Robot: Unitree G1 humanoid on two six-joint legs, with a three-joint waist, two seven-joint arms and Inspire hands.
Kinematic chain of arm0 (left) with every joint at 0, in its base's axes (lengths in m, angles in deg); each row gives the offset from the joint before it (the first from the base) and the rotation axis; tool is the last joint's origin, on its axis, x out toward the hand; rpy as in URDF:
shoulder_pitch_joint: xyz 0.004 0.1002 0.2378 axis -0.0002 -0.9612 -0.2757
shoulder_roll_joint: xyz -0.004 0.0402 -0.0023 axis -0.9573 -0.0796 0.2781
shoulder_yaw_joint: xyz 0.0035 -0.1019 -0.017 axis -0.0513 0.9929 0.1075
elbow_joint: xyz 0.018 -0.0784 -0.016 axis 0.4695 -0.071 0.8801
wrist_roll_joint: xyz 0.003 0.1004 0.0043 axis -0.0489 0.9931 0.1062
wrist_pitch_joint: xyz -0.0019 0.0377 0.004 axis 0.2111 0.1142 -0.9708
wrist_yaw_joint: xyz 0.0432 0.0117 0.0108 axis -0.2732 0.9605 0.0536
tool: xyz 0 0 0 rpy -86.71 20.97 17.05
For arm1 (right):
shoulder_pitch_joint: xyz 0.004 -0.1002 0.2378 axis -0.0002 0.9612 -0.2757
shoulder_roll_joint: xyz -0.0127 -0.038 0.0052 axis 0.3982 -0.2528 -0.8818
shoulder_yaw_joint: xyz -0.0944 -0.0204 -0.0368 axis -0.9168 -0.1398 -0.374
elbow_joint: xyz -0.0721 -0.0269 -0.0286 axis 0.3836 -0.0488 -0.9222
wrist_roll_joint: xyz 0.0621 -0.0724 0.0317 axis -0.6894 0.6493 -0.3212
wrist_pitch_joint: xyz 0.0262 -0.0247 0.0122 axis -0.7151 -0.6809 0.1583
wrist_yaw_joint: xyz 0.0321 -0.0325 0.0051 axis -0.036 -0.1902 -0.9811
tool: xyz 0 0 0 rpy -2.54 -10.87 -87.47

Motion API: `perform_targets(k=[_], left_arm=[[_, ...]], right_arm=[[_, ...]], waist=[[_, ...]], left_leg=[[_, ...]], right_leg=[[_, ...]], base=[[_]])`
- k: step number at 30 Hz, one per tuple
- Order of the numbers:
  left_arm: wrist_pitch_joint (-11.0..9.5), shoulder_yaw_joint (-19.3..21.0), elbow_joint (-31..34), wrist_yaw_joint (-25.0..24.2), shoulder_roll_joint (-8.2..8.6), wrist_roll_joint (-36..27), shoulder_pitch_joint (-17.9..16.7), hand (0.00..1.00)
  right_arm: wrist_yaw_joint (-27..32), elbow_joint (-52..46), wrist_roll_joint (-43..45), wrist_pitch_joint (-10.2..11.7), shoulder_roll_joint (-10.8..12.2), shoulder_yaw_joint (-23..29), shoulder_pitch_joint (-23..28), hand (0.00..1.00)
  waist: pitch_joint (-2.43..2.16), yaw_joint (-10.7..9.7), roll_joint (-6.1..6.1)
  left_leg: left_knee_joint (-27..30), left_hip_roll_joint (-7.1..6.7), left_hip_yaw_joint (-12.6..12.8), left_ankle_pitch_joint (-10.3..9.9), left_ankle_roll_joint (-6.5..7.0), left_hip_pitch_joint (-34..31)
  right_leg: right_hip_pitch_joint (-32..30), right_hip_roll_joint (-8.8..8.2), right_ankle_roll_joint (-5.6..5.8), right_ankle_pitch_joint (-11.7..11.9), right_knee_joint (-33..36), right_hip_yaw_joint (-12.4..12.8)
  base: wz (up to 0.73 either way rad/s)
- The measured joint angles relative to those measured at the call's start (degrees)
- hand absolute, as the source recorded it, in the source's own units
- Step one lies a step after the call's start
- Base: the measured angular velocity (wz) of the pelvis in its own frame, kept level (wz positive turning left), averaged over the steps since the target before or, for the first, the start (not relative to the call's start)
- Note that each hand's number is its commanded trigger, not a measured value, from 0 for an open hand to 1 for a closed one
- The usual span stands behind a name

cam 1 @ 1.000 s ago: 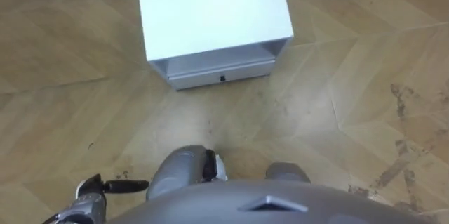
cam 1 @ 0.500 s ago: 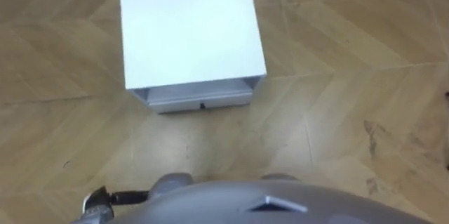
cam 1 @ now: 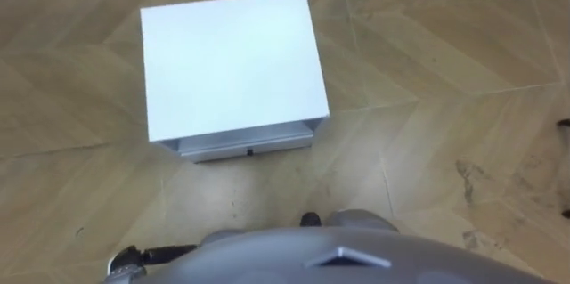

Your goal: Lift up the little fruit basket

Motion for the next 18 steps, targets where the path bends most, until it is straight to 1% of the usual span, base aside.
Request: perform_targets(k=[1, 2, 3, 5, 6, 8, 10, 13, 14, 18], left_arm=[[-0.1, 0.0, 0.1, -0.1, 0.05, 0.0, 0.0, 0.0], [-0.1, 0.0, 0.1, -0.1, 0.05, -0.1, 0.0, 0.0], [-0.1, 0.0, 0.1, -0.3, 0.0, -0.1, 0.0, 0.0], [-0.1, 0.0, 0.1, -0.5, 0.07, -0.2, -0.1, 0.0], [0.0, 0.0, 0.1, -0.6, 0.15, -0.5, -0.3, 0.0], [0.0, -0.2, 0.2, -0.6, 0.17, -0.7, -0.4, 0.0], [0.0, -0.6, 0.4, -0.6, 0.16, -1.6, -0.9, 0.0], [0.1, -0.7, 0.5, -0.7, 0.11, -2.7, -1.9, 0.0], [0.1, -0.7, 0.6, -0.7, 0.11, -2.8, -2.1, 0.0], [0.9, -0.7, 0.6, -0.6, 0.16, -2.9, -2.6, 0.0]], right_arm=[[-0.1, 0.0, 0.1, -0.3, 0.1, 0.0, 0.0, 1.0], [-0.1, 0.0, 0.4, -0.3, 0.3, 0.0, 0.0, 1.0], [-0.4, 0.0, 0.9, -0.3, 0.5, 0.0, 0.0, 1.0], [-0.8, 0.0, 1.4, -0.4, 0.7, 0.0, 0.0, 1.0], [-0.9, 0.0, 1.4, -0.6, 0.7, 0.1, 0.0, 1.0], [-1.1, 0.0, 1.4, -1.3, 0.7, 0.1, 0.2, 1.0], [-1.5, 0.0, 1.4, -1.7, 0.7, 0.0, 0.2, 1.0], [-2.5, -0.1, 1.2, -2.6, 0.7, -0.3, 0.5, 1.0], [-2.5, -0.1, 1.2, -2.7, 0.7, -0.4, 0.5, 1.0], [-2.5, -0.3, 1.2, -2.7, 0.7, -0.5, 0.6, 1.0]], waist=[[-0.2, 0.1, -0.05], [-0.17, 0.1, -0.18], [-0.24, 0.1, -0.25], [-0.22, 0.1, -0.48], [-0.19, 0.0, -0.54], [-0.14, -0.1, -0.62], [-0.18, 0.0, -0.5], [-0.48, -0.2, 0.13], [-0.51, -0.2, 0.18], [-0.64, -0.2, 0.3]], left_leg=[[0.0, -0.32, 0.0, 0.0, 0.01, 0.0], [0.0, -0.39, 0.0, 0.0, 0.01, 0.0], [0.0, -0.46, 0.1, 0.0, 0.02, 0.0], [0.1, -0.53, 0.1, 0.0, 0.04, 0.0], [0.1, -0.58, 0.1, 0.1, 0.28, 0.0], [0.3, -0.69, 0.2, 0.3, 0.57, 0.0], [0.5, -0.71, 0.2, 0.3, 0.61, 0.0], [1.0, -0.82, 0.2, 0.3, 0.65, -0.1], [1.1, -0.82, 0.3, 0.3, 0.68, -0.1], [1.4, -0.82, 0.9, 0.4, 0.73, -0.1]], right_leg=[[0.0, -0.25, 0.32, -0.2, 0.0, 0.1], [0.0, -0.3, 0.32, -0.2, 0.0, 0.2], [0.0, -0.35, 0.33, -0.2, 0.0, 0.3], [0.1, -0.41, 0.35, -0.3, 0.0, 0.4], [0.2, -0.47, 0.3, -0.4, -0.1, 0.4], [0.4, -0.61, 0.4, -0.8, -0.2, 0.5], [0.4, -1.09, 0.38, -0.9, 0.1, 0.2], [0.4, -1.44, 0.36, -1.2, 0.8, -0.6], [0.4, -1.5, 0.36, -1.2, 0.8, -0.6], [0.8, -1.61, 0.35, -1.2, 0.8, -0.9]], base=[[0.0], [0.0], [0.0], [0.02], [0.13], [0.17], [0.11], [0.13], [0.05], [0.01]])
